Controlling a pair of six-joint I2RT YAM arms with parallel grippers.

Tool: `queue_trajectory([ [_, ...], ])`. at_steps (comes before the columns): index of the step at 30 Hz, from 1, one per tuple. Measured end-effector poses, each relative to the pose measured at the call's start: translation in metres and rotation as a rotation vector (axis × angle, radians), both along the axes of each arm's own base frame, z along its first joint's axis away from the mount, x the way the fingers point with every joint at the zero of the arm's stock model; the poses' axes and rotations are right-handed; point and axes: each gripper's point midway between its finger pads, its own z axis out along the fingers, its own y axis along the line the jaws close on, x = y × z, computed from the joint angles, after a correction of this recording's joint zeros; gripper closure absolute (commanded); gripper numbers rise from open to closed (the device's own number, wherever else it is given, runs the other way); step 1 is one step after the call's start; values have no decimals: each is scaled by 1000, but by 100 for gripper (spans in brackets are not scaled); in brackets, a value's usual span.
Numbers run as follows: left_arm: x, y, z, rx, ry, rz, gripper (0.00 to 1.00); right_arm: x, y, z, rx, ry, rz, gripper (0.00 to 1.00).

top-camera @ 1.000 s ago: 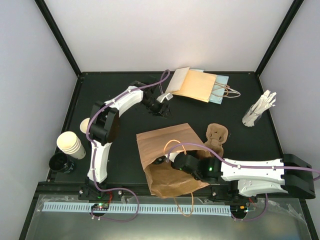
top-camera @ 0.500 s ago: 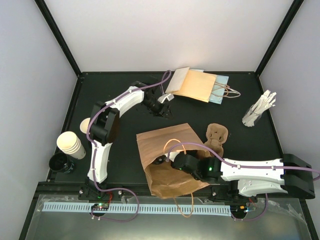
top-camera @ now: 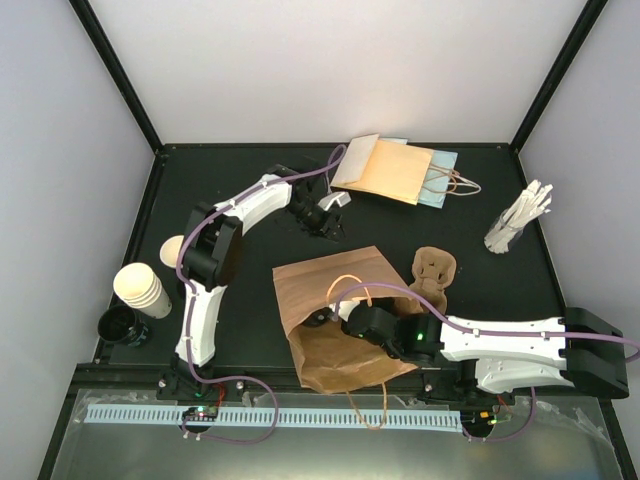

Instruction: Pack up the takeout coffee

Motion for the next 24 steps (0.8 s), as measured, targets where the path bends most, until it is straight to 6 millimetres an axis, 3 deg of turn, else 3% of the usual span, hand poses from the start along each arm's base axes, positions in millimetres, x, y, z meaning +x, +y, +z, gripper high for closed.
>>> queue_trajectory([
  [12, -11, -5, -3, 6, 17, -31, 58, 2, 2, -7, -9, 3, -6, 59],
  [24, -21, 1, -6, 30, 53, -51, 59, 9, 19, -5, -7, 43, -61, 58],
])
